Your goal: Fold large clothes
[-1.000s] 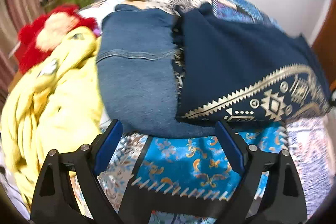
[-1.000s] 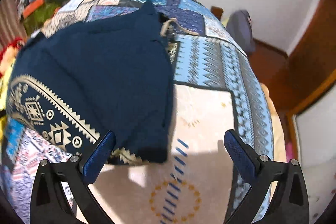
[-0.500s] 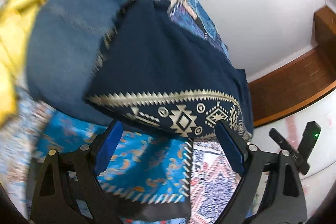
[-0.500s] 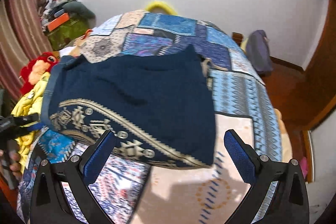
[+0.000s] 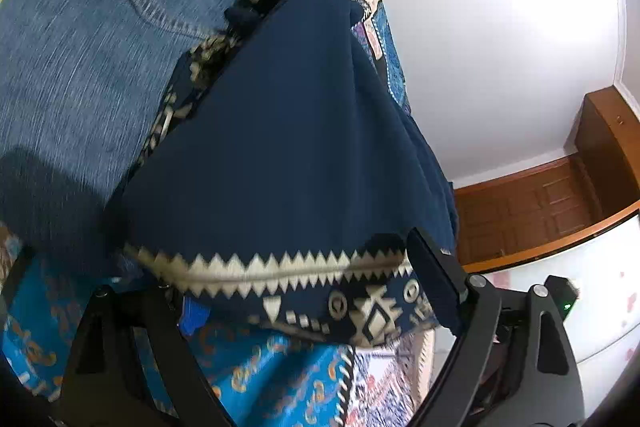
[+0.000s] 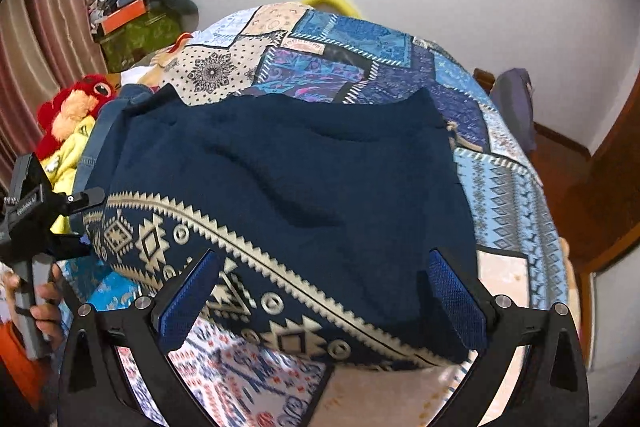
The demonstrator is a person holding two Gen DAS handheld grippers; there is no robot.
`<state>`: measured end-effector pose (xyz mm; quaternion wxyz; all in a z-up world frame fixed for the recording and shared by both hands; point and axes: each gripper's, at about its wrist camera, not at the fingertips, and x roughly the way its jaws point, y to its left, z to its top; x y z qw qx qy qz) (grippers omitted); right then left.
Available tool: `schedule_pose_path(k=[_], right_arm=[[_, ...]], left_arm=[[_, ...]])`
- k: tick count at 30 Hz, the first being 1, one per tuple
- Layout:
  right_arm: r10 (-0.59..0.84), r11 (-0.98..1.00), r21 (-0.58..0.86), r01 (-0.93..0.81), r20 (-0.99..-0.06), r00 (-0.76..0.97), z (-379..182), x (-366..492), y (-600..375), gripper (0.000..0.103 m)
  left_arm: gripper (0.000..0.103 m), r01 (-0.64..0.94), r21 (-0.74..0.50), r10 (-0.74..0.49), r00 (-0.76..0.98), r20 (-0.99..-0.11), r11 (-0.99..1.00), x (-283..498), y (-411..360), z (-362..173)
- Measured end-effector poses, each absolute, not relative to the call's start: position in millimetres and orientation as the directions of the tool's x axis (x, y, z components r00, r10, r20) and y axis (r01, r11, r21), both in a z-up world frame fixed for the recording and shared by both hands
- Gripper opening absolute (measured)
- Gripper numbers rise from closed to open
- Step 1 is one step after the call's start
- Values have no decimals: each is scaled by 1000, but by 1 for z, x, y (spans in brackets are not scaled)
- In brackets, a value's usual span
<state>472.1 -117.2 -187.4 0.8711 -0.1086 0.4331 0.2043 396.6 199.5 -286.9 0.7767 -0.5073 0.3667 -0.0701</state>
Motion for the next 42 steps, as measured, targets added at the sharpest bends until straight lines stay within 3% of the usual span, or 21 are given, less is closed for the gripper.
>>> schedule_pose_path(k=[9, 14, 19, 20, 21, 23, 24, 27, 32, 37, 39, 42], right_arm=[[296, 887, 24, -460, -795, 529, -187, 478, -95, 103], [308, 877, 22, -479, -792, 528, -186, 471, -89, 103], [292, 868, -29, -497, -779, 555, -180, 467, -85, 103], [285, 867, -41, -497, -776, 562, -178, 467, -85, 103], [280, 866, -53, -497, -773, 570, -176, 468, -84, 103], [278, 866, -63, -496, -764, 582, -170, 470, -82, 103], [283, 868, -59, -494, -758, 588, -166, 471, -81, 103], [324, 869, -19, -495, -734, 597, -155, 473, -77, 103], [377, 861, 61, -505, -743, 553, -167, 480, -54, 103], [370, 826, 97, -555, -836, 405, -234, 485, -15, 103], [355, 830, 58, -554, -821, 447, -238, 478, -12, 103], [380, 799, 107, -591, -852, 360, -225, 477, -21, 103]], left_arm=[[81, -207, -802, -432, 753, -496, 560, 386, 195, -243], [81, -291, -798, -447, 704, -552, 528, 413, 209, -281], [82, -280, -811, -357, 790, -499, 513, 417, 208, -290], [78, -283, -807, -343, 796, -499, 518, 416, 209, -288], [57, -286, -794, -321, 801, -505, 536, 418, 210, -285], [27, -297, -760, -285, 799, -530, 578, 426, 213, -276], [19, -307, -752, -268, 801, -536, 583, 429, 215, -271], [11, -306, -723, -197, 831, -520, 619, 426, 218, -243], [10, -297, -663, -86, 873, -480, 687, 417, 214, -184], [9, -256, -578, -92, 859, -503, 775, 422, 196, -151], [9, -235, -519, -84, 851, -518, 822, 431, 178, -139], [9, -184, -457, -89, 854, -512, 871, 445, 144, -118]])
